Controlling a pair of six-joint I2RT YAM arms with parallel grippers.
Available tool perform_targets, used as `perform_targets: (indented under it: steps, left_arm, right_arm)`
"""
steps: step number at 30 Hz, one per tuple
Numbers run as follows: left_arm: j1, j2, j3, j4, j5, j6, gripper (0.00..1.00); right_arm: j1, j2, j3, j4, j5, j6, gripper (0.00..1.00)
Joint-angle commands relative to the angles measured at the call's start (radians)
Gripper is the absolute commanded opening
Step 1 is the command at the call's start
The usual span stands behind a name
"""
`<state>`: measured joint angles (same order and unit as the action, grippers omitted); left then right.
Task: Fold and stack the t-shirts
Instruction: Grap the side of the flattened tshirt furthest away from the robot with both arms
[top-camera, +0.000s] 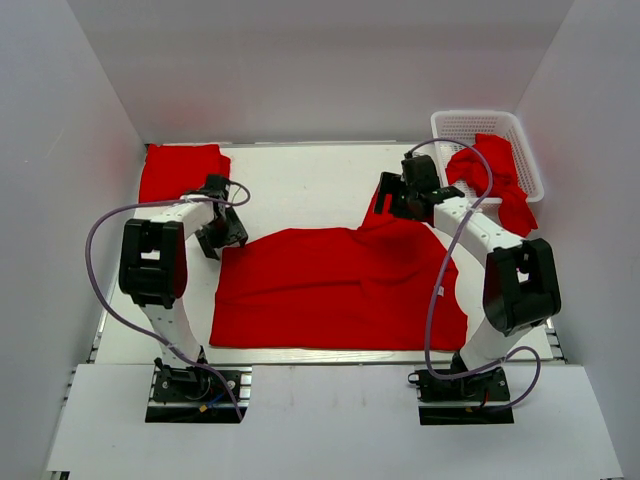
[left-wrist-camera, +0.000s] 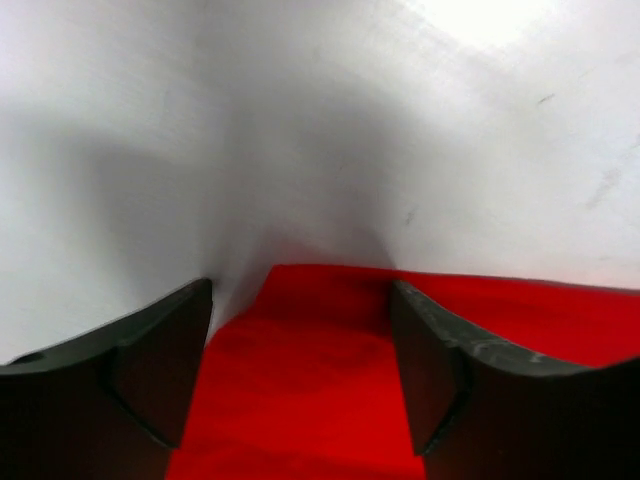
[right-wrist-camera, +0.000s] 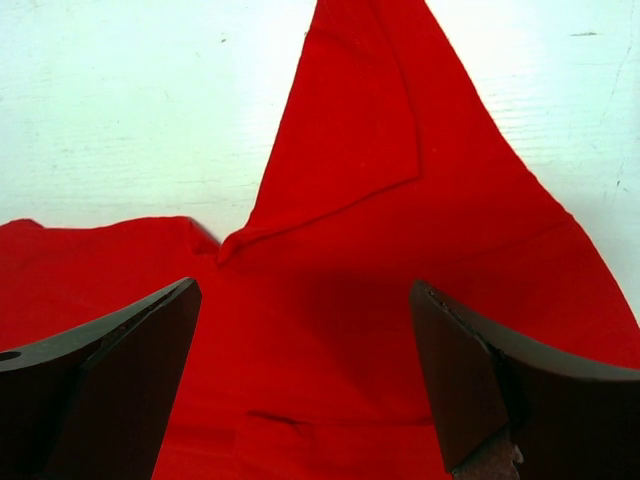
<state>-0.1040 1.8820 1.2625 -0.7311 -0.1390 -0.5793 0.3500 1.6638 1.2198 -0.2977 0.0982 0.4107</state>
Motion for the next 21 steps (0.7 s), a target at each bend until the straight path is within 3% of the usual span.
perform_targets:
  steps: [1, 5, 8, 9, 15, 16, 19, 21]
  left_arm:
    - [0.001, -0.07, -0.055, 0.076, 0.05, 0.018, 0.8]
    - [0.001, -0.101, -0.135, 0.134, 0.062, 0.027, 0.73]
    - [0.001, -0.089, -0.135, 0.134, 0.052, 0.027, 0.58]
    - [0.001, -0.089, -0.135, 0.145, 0.052, 0.027, 0.49]
    - [0.001, -0.05, -0.117, 0.145, 0.042, 0.027, 0.32]
    - [0.001, -0.05, -0.117, 0.145, 0.032, 0.027, 0.2]
    - [0.001, -0.05, -0.117, 0.136, 0.032, 0.027, 0.0]
    - [0.001, -0.061, -0.117, 0.136, 0.023, 0.027, 0.0]
  right_arm:
    - [-0.008, 0.016, 0.049, -0.012, 0.006, -0.007, 0.91]
    - [-0.009, 0.028, 0.052, -0.008, -0.012, 0.0, 0.91]
    - [-0.008, 0.033, 0.052, -0.008, -0.028, 0.008, 0.91]
    - [-0.008, 0.03, 0.052, -0.011, -0.028, 0.007, 0.91]
    - [-0.009, 0.03, 0.044, -0.017, -0.017, 0.01, 0.91]
    - [-0.009, 0.03, 0.044, -0.018, -0.018, 0.008, 0.91]
    - [-0.01, 0.043, 0.05, -0.015, -0.002, -0.001, 0.91]
    - [-0.009, 0.062, 0.07, -0.021, 0.024, -0.007, 0.91]
